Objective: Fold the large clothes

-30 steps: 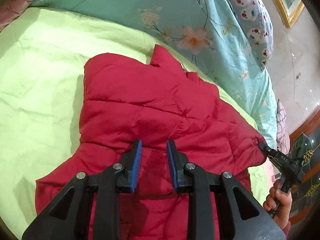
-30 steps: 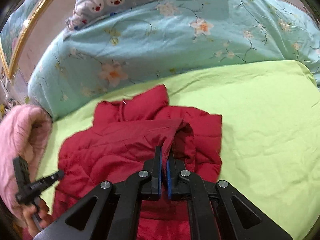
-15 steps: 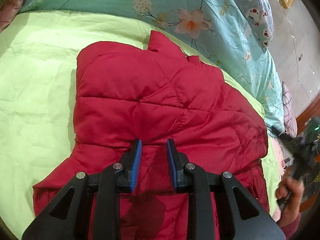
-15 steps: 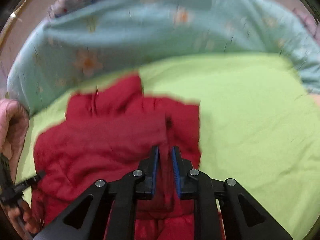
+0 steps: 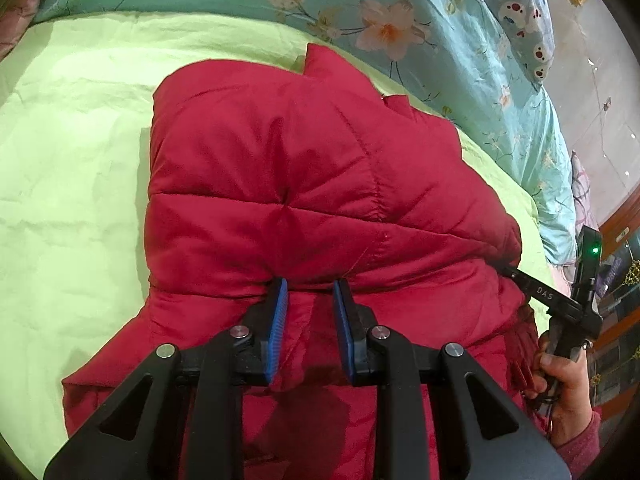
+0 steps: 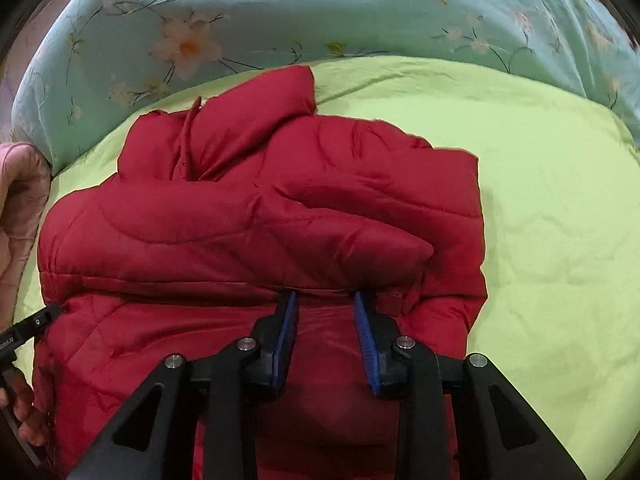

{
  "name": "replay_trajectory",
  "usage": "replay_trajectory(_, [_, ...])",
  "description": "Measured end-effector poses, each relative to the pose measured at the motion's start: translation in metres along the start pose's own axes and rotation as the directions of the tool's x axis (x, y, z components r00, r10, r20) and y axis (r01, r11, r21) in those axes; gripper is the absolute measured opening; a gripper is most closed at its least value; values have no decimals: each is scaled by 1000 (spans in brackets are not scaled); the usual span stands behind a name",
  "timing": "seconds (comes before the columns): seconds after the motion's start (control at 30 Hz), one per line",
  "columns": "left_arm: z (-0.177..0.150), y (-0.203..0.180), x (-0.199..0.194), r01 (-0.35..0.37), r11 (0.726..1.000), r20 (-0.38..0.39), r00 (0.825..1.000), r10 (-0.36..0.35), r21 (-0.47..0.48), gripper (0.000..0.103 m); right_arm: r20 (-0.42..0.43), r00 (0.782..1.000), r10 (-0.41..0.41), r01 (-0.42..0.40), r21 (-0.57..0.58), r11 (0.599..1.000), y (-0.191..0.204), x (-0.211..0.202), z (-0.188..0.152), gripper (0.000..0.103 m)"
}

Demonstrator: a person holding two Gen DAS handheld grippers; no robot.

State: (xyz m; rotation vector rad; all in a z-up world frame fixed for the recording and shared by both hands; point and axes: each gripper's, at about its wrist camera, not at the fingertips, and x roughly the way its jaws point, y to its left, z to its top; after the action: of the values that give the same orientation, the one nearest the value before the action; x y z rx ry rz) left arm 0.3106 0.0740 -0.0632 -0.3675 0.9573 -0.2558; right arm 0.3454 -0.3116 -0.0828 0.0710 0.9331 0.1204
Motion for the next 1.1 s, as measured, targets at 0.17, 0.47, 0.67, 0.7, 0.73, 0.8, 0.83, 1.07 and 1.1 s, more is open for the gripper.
replay_trajectory(0.17, [-1, 1, 0, -10, 1000, 1, 1000, 10, -10, 18, 2, 1000, 1, -1, 6, 1000, -1, 2, 1, 29])
replay_trajectory(0.47, [-7, -12, -29, -74, 997, 29, 997, 74, 17, 19, 40, 997, 65, -66, 36, 997, -5, -39, -7, 41])
replay_trajectory(0.67, [-41, -20, -64, -81, 996, 40, 996, 79, 30, 20, 61, 995, 76, -77, 12, 997, 2, -86, -36, 46])
replay_trajectory(0.7, [-52, -20, -73, -74, 997, 45, 996, 73, 29, 20, 63, 994, 87, -88, 13, 996, 3, -94, -44, 46])
replay_trajectory(0.73, [-59, -20, -79, -70, 997, 46, 997, 68, 29, 21, 64, 994, 94, -95, 13, 995, 4, -99, -49, 47])
replay_trajectory(0.8, [-76, -19, -92, -70, 997, 47, 997, 69, 26, 23, 64, 993, 101, -102, 8, 995, 7, -112, -66, 48])
replay_trajectory(0.83, [-82, -19, -97, -73, 997, 48, 996, 72, 25, 24, 64, 992, 104, -105, 6, 995, 8, -118, -72, 49])
replay_trajectory(1.07, [-119, -10, -137, -70, 997, 66, 995, 71, -12, 29, 66, 991, 115, -116, 10, 993, 13, -152, -120, 52])
replay_trajectory(1.1, [-123, -8, -142, -74, 997, 71, 995, 75, -16, 34, 69, 991, 116, -117, 13, 993, 13, -157, -126, 53])
